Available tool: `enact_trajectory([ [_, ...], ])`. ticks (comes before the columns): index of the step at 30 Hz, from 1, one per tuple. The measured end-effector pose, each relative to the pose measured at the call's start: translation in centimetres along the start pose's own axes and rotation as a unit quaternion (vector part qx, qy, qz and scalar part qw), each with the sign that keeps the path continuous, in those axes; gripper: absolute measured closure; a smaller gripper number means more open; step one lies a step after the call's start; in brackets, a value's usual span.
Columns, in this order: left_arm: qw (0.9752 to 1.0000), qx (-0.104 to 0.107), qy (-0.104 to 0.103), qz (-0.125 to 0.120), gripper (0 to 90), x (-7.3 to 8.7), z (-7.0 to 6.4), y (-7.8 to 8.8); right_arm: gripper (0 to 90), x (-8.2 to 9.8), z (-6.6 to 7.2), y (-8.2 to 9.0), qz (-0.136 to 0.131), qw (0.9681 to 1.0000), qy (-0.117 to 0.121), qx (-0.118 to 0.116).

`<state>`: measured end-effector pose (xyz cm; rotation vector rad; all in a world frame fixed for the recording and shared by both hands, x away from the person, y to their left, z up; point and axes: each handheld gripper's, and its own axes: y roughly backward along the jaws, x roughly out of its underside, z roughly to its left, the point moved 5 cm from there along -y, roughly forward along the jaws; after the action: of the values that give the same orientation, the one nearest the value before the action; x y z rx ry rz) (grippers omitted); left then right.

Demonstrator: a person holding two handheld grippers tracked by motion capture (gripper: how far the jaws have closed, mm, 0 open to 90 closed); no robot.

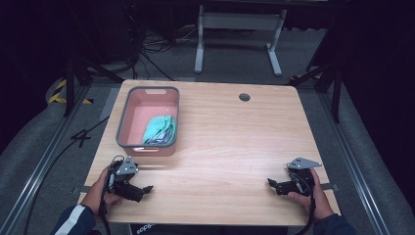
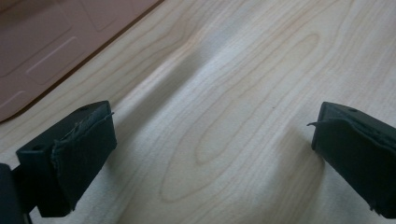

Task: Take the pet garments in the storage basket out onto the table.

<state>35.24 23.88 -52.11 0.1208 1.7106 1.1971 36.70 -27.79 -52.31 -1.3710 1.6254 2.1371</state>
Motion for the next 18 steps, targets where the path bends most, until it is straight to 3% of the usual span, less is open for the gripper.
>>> enact_trajectory([
  [3, 1.0000, 0.003, 0.003, -0.002, 0.0, 0.06, 0.15, -0.01, 1.1, -0.02, 0.00, -0.03, 0.000, 1.0000, 0.001, -0.001],
  [11, 0.9994, -0.020, 0.028, -0.001, 0.0, 0.41, 0.32, 0.34, 0.5, -0.21, -0.06, -0.23, 0.001, 1.0000, 0.004, -0.003],
  [18, 0.9999, -0.007, 0.009, 0.009, 0.4, 0.35, 0.91, 0.49, 0.6, -0.23, -0.07, -0.26, 0.001, 1.0000, 0.005, -0.002],
])
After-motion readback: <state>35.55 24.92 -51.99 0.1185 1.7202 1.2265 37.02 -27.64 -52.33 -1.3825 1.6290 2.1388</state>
